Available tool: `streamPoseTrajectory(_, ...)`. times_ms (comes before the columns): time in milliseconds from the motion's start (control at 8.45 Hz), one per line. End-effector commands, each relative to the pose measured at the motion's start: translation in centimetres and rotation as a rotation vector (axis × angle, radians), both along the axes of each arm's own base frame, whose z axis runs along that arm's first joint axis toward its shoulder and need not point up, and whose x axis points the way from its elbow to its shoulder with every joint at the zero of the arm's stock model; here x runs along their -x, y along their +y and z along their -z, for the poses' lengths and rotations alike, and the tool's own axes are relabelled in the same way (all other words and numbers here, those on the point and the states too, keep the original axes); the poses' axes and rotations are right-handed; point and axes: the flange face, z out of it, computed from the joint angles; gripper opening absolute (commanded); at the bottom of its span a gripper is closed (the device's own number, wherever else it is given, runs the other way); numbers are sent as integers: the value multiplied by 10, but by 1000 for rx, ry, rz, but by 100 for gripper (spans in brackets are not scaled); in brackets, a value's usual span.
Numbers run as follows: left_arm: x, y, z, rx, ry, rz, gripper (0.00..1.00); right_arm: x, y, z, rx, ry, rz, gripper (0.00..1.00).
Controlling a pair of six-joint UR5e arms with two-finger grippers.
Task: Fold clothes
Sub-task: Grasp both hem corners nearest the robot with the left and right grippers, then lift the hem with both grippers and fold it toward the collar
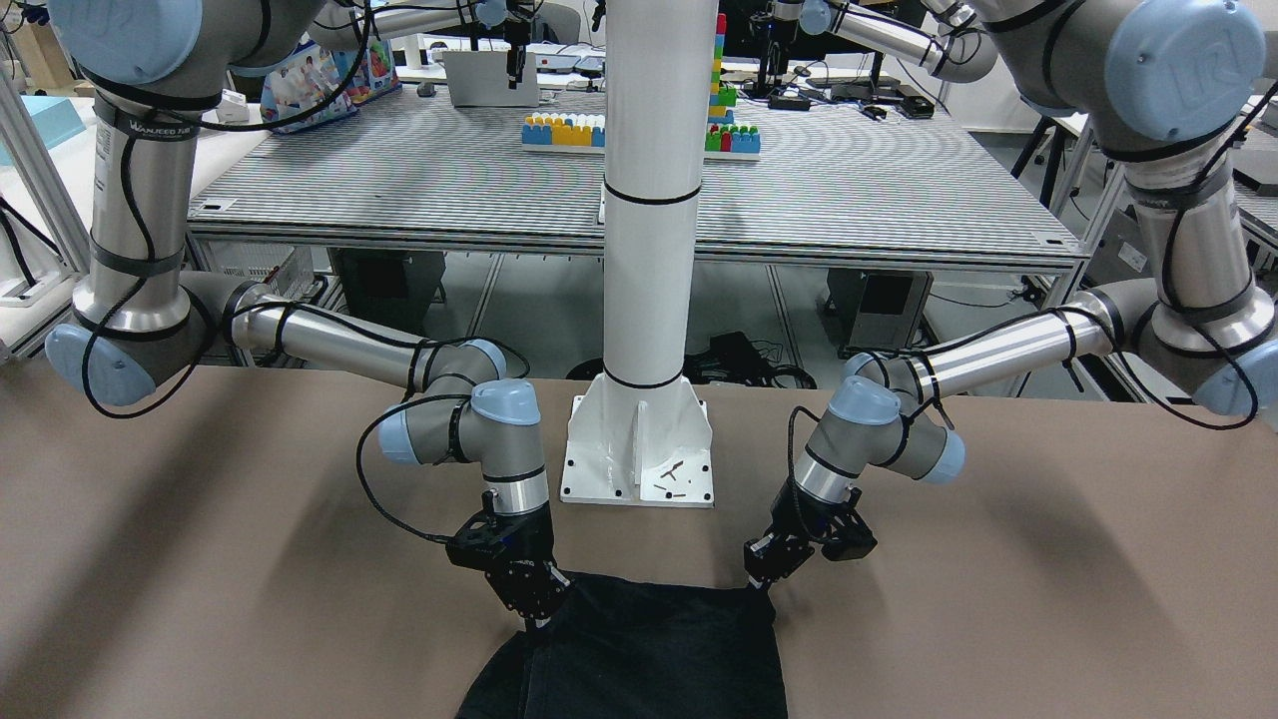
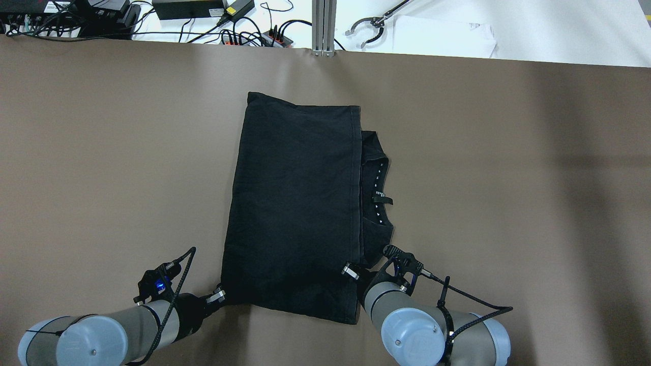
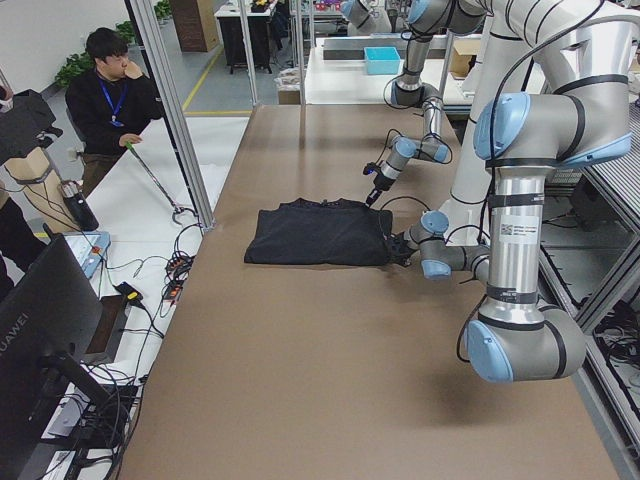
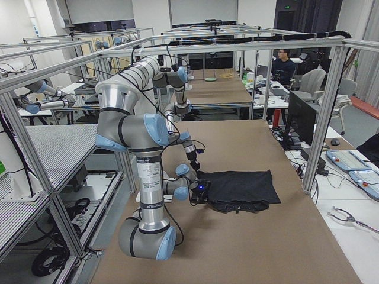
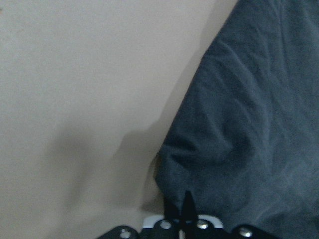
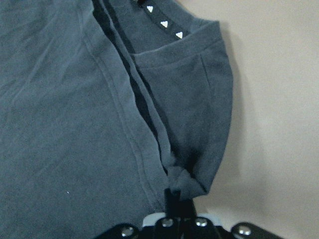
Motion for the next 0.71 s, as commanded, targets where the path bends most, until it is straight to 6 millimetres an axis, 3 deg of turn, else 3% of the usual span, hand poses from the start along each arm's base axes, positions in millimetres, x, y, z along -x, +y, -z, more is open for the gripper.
streamPoseTrajectory(0, 0, 0, 32, -21, 58, -15, 0, -19, 0, 5, -4, -16, -4, 0)
streamPoseTrajectory(118, 15, 4, 54, -33, 103, -20, 0, -35, 21, 8, -6, -38, 24, 0)
streamPoseTrajectory(237, 42, 12, 82, -56, 161, -37, 0, -64, 65, 18, -9, -83, 85, 0)
streamPoseTrajectory(355, 73, 21, 107, -65, 220, -76, 0, -106, 80, 39, -17, -112, 96, 0)
streamPoseTrajectory(473, 88, 16, 117, -78, 233, -109, 0, -120, 82, 54, -17, -101, 102, 0)
streamPoseTrajectory(591, 97, -15, 128, -132, 197, -117, 0, -124, 80, 61, -21, -106, 99, 0)
